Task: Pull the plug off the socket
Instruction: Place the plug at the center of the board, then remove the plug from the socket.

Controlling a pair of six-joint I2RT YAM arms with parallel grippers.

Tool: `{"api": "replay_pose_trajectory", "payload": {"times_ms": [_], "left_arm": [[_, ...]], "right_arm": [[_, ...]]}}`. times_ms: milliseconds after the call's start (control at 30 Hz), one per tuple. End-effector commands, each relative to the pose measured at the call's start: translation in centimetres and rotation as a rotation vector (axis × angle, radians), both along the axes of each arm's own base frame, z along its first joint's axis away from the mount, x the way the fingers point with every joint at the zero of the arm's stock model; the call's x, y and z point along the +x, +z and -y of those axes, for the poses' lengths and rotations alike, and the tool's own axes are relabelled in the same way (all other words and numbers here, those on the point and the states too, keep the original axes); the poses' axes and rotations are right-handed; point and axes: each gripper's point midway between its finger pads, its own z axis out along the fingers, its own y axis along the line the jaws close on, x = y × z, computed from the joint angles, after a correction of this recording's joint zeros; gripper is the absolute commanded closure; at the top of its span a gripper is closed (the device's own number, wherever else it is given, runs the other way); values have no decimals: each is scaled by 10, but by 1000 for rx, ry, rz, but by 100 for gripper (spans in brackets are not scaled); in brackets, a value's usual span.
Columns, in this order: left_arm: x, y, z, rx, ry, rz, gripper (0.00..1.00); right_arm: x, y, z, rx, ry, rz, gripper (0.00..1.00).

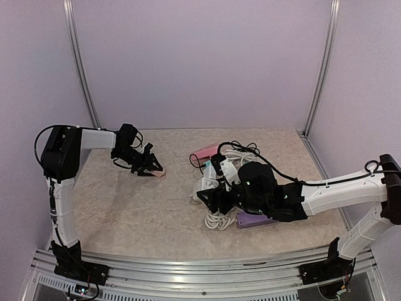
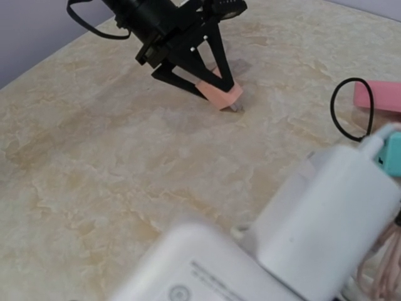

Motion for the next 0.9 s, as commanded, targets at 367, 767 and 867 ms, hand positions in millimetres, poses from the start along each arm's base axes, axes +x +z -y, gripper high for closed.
{"api": "replay_pose_trajectory", "payload": {"times_ms": [367, 767, 867], "left_arm": [[7, -3, -12, 50, 12, 20, 21], [15, 60, -19, 83, 8, 220, 6], [3, 111, -2, 13, -60, 341, 6]], "right_arm": [[7, 38, -10, 107, -4, 63, 100], [-12, 54, -1, 161, 106, 220, 100], [-13, 55, -2, 104, 134, 300, 100]]}}
